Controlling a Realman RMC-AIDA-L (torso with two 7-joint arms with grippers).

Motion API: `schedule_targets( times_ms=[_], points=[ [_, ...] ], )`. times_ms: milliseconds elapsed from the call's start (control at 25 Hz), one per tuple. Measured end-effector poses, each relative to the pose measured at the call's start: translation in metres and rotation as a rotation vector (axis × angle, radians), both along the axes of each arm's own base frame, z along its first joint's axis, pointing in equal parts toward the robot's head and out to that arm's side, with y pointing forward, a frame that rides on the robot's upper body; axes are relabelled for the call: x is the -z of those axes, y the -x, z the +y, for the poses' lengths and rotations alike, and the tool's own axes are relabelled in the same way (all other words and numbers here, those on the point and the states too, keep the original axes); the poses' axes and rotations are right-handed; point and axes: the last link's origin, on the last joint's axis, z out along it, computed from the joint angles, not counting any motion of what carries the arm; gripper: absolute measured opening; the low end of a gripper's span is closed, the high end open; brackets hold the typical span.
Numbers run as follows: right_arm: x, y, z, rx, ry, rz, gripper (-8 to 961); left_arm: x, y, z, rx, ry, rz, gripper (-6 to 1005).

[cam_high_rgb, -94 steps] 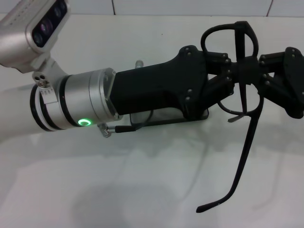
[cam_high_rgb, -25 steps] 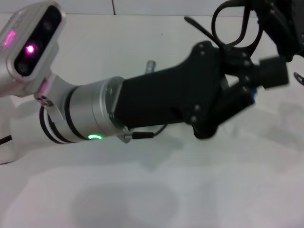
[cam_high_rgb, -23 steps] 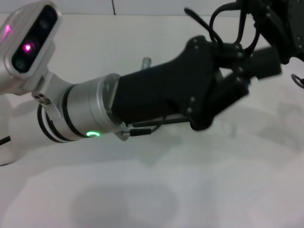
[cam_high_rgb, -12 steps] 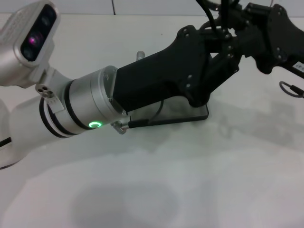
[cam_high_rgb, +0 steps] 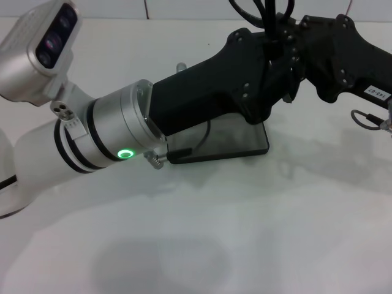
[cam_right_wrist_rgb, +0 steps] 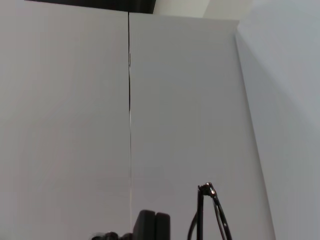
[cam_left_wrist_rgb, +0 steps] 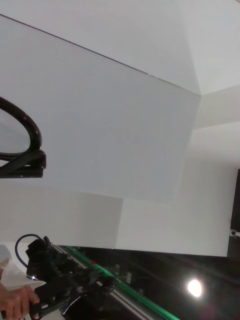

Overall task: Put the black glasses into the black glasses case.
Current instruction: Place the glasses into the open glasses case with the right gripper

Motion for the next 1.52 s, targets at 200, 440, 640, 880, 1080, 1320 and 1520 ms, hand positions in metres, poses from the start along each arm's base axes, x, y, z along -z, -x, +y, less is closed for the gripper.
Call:
schedule_targets(
  times_ms=[200,440,640,880,1080,1320,1520],
  points=[
    [0.002,0.0,0.0,-0.005,0.009,-0.017,64,0.0,0.001,0.002,-0.012,-0.002,0.007,37],
    [0.005,0.0,-0.001,-0.007,0.018,-0.031,64,0.002,0.002,0.002,-0.024,0.007,0.015,37],
    [0.005,-0.002,-0.002,0.0,0.017,-0.029,64,0.002,0.003,0.001,-0.024,0.011,0.015,37],
    [0.002,-0.009,-0.004,0.026,0.009,-0.023,64,0.0,0.013,-0.004,-0.046,0.013,0.012,37],
    [-0.005,-0.021,-0.005,0.078,-0.02,-0.018,64,-0.008,0.031,-0.014,-0.06,0.004,0.001,37],
    [-0.002,-0.029,0.007,0.099,-0.004,-0.222,64,-0.043,0.06,-0.026,-0.043,-0.08,-0.065,36],
    [0.004,-0.011,0.02,0.038,0.088,-0.514,63,-0.055,0.071,-0.031,-0.043,-0.108,-0.075,36]
  ],
)
